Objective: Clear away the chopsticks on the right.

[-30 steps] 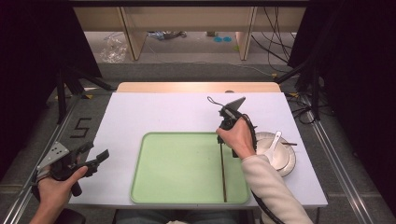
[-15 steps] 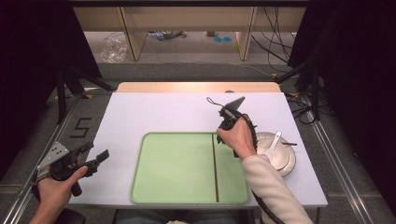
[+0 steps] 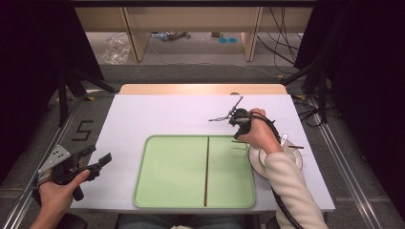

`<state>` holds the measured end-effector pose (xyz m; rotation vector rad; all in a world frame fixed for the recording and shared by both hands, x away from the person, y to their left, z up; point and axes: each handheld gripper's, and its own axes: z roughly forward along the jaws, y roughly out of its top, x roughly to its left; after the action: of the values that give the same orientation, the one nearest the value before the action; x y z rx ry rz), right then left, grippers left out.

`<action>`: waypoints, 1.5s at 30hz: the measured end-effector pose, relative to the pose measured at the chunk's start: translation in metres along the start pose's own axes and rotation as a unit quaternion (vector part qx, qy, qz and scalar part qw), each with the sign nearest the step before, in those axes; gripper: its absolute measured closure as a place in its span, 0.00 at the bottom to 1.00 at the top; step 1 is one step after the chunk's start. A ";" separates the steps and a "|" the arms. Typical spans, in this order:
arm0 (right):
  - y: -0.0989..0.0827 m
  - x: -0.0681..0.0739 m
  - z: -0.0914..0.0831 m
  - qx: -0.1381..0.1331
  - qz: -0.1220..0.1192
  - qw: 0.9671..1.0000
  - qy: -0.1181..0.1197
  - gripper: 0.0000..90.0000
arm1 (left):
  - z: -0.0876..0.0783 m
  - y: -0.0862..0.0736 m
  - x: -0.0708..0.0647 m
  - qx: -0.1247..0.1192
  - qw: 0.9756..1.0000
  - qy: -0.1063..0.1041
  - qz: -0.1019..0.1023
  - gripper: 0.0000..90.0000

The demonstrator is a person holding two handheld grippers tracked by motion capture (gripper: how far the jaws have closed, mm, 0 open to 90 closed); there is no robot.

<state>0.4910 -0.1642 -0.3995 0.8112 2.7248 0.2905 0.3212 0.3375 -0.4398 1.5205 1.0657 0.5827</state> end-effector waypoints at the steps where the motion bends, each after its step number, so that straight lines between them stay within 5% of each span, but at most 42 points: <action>1: -0.001 0.000 0.000 0.007 -0.023 1.000 0.001 0.67 | 0.000 0.000 0.000 0.000 1.000 0.000 0.000 0.25; 6: -0.006 0.000 0.002 0.032 -0.081 0.996 -0.005 0.70 | 0.000 0.000 0.000 0.001 1.000 0.001 0.001 0.25; 8: -0.007 -0.003 0.004 0.041 -0.116 0.992 -0.011 0.70 | 0.000 0.000 0.000 0.001 1.000 0.001 0.001 0.25; 14: -0.007 0.000 0.011 0.060 -0.146 0.987 -0.011 0.72 | 0.000 0.000 0.000 -0.001 1.000 0.000 0.000 0.25; 29: -0.008 0.002 0.030 0.087 -0.184 0.979 -0.011 0.83 | 0.000 0.000 0.000 0.001 1.000 0.001 0.001 0.25; 32: -0.008 0.003 0.030 0.095 -0.177 0.980 -0.013 0.86 | 0.000 0.000 0.000 0.001 1.000 0.001 0.000 0.25; 33: -0.008 0.002 0.031 0.092 -0.191 0.977 -0.015 0.88 | 0.000 0.000 0.000 0.001 1.000 0.001 0.001 0.25; 38: -0.007 0.005 0.031 0.097 -0.186 0.978 -0.015 0.95 | 0.000 0.000 0.000 0.001 1.000 0.002 0.001 0.25; 42: -0.007 0.003 0.030 0.087 -0.213 0.973 -0.021 0.97 | 0.000 0.000 0.000 0.001 1.000 0.001 0.001 0.25; 45: -0.006 0.003 0.026 0.079 -0.210 0.974 -0.024 0.97 | 0.000 0.000 0.000 0.002 1.000 0.001 0.001 0.25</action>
<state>0.4942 -0.1641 -0.4264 0.2550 2.8102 -0.0380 0.3210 0.3374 -0.4396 1.5241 1.0681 0.5849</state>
